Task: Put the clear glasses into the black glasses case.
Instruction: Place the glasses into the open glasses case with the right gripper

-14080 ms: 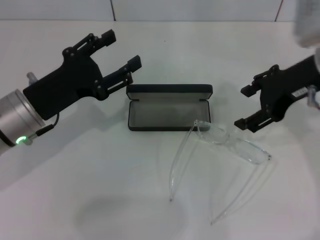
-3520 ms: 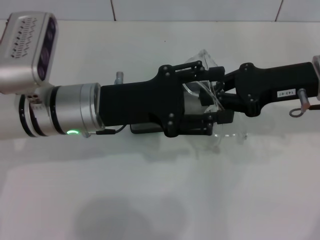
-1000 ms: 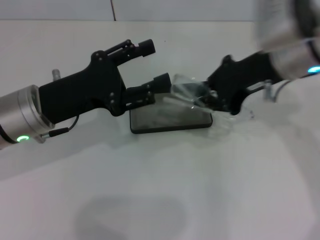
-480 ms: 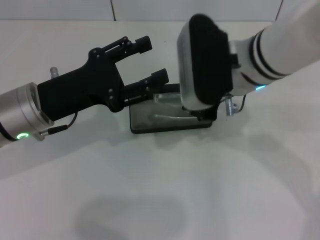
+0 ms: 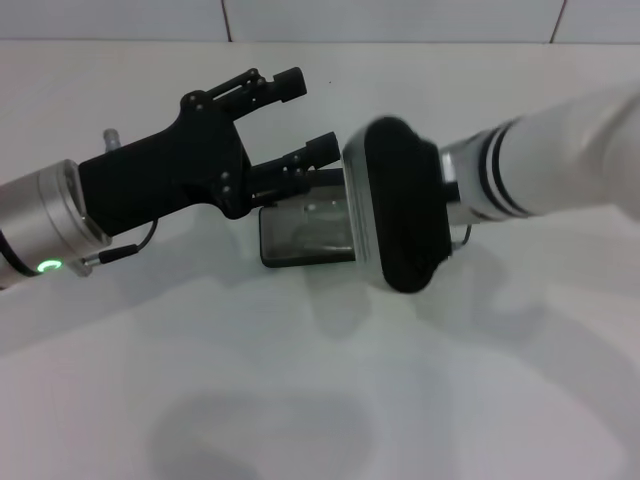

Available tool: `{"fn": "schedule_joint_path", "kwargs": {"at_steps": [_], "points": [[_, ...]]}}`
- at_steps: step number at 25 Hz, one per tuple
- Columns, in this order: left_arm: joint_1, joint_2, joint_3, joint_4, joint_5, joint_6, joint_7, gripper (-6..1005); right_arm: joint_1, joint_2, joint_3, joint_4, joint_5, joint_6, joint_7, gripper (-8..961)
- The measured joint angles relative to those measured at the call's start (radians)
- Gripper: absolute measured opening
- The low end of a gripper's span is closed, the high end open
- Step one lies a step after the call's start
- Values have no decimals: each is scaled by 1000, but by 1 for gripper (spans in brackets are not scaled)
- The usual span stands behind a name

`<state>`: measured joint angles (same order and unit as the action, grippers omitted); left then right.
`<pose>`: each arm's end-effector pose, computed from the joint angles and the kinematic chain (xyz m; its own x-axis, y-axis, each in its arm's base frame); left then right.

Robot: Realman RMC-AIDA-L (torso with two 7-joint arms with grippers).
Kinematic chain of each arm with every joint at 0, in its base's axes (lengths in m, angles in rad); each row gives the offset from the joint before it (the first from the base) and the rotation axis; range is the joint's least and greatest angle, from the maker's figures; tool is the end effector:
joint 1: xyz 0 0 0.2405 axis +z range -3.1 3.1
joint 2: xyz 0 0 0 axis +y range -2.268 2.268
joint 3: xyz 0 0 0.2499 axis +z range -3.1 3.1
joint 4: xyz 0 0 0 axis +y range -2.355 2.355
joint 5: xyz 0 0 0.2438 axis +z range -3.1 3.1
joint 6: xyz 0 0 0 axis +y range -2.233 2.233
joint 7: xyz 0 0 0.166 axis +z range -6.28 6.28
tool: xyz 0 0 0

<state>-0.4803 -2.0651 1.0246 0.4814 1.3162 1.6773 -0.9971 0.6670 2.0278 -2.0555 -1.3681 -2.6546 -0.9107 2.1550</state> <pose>-0.2158 0.3424 -0.0195 0.5824 -0.0190 0.8127 0.2563 -0.9444 -0.2058 0.0807 0.3821 -0.1311 0.8258 0.3567 0.4369 0.5122 -0.7986 -0.3162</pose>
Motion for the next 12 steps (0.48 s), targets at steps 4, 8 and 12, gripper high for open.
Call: {"fn": "schedule_joint_path", "kwargs": {"at_steps": [4,8,12], "points": [[-1,1,0,-3,0,-1,0,787,-45,0,-48,-3,-28,108,-10,125],[-3,1,1,-3,3,-7,0,787,-81,0,-94,3,-85,205,-12,125],[-6,0,2,-3,4,-12,0,787,-107,0,-125,16,-135,275,-12,126]]}}
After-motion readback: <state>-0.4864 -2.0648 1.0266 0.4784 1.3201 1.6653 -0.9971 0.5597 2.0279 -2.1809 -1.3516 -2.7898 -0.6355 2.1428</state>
